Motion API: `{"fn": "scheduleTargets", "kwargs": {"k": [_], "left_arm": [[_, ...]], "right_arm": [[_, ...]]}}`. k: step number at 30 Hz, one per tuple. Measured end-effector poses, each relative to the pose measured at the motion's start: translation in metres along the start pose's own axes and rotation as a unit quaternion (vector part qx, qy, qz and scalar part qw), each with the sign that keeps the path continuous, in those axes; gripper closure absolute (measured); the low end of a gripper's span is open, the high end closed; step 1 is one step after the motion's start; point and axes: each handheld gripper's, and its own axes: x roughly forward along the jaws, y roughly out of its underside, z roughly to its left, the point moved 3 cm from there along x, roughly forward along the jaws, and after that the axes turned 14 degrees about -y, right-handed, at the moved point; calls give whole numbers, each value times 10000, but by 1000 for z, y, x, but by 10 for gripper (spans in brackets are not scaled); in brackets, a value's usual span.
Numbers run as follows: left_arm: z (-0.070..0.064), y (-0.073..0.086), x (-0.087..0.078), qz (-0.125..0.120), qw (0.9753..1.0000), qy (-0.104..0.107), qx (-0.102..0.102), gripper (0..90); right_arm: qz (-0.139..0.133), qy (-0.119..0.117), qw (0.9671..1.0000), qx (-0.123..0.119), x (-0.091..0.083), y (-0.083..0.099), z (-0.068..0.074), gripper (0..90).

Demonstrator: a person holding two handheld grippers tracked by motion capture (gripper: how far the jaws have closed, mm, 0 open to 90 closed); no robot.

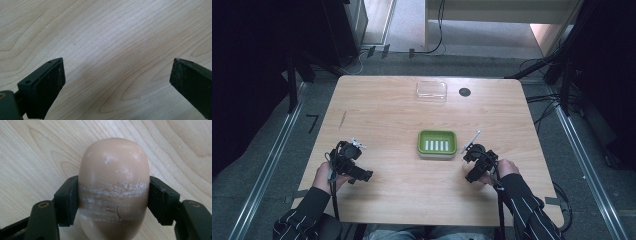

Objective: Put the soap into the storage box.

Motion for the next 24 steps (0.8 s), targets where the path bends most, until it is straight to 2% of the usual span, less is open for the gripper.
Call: {"fn": "scheduleTargets", "kwargs": {"k": [8, 24], "left_arm": [[0, 0, 0, 4, 10000, 24, 17, 5], [0, -1, 1, -7, 10000, 22, 25, 5]], "right_arm": [[-44, 25, 9998, -185, -6, -5, -2, 335], [-171, 73, 9990, -403, -24, -15, -4, 335]]}}
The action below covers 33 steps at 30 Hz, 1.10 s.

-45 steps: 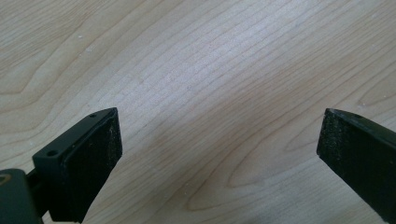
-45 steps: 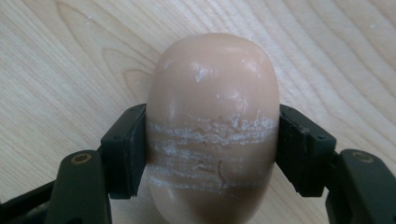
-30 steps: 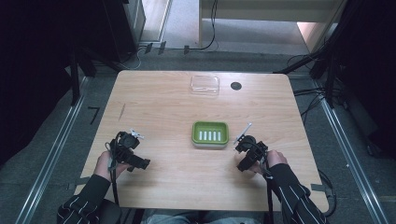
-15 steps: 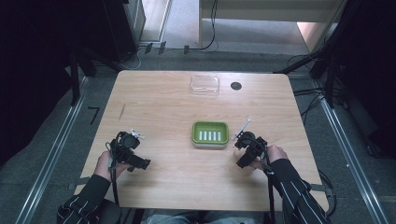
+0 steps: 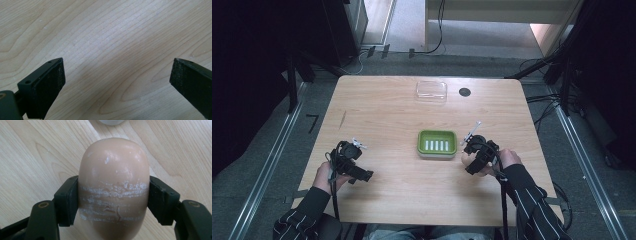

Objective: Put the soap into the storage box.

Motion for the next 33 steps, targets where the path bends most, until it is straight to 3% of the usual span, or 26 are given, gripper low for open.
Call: {"fn": "scheduleTargets", "kwargs": {"k": [25, 33], "left_arm": [[-1, 0, 0, -4, 10000, -13, 22, 5], [0, 0, 0, -4, 10000, -3, 23, 5]], "right_arm": [[-261, 162, 9985, -453, -31, -32, 3, 335], [-255, 145, 9976, -626, -32, -43, 5, 335]]}}
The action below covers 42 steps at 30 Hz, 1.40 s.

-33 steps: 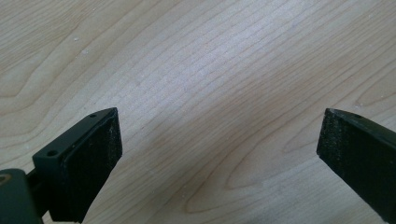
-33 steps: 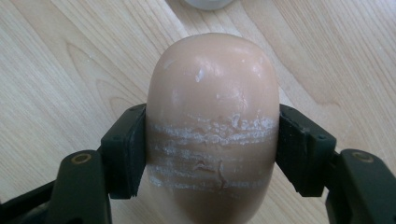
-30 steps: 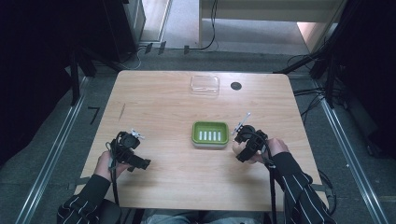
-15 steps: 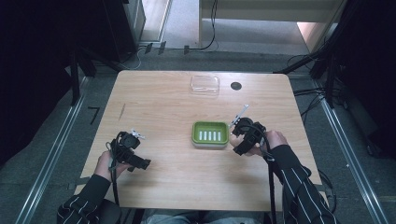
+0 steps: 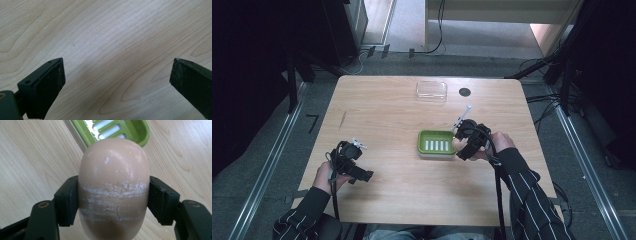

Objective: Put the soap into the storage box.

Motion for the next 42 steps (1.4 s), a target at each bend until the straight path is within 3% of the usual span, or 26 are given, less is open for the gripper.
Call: {"fn": "scheduleTargets", "kwargs": {"k": [20, 42], "left_arm": [[1, 2, 1, 7, 10000, 17, -20, 5], [3, 5, 0, 16, 10000, 14, -30, 5]], "right_arm": [[43, -80, 9994, -320, 11, -36, -2, 335], [-2, -106, 9986, -515, 16, -52, -4, 335]]}}
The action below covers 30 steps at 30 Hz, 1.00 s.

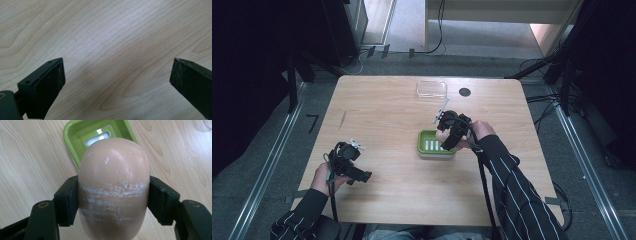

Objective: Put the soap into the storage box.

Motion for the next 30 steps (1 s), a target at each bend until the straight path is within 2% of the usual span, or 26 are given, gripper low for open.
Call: {"fn": "scheduleTargets", "kwargs": {"k": [11, 30], "left_arm": [[0, 1, 0, -11, 10000, -21, -34, 5], [3, 6, 0, 27, 10000, -27, -60, 5]], "right_arm": [[36, 24, 10000, -84, 4, -6, -5, 335], [108, -54, 9997, -218, 20, -18, -10, 335]]}}
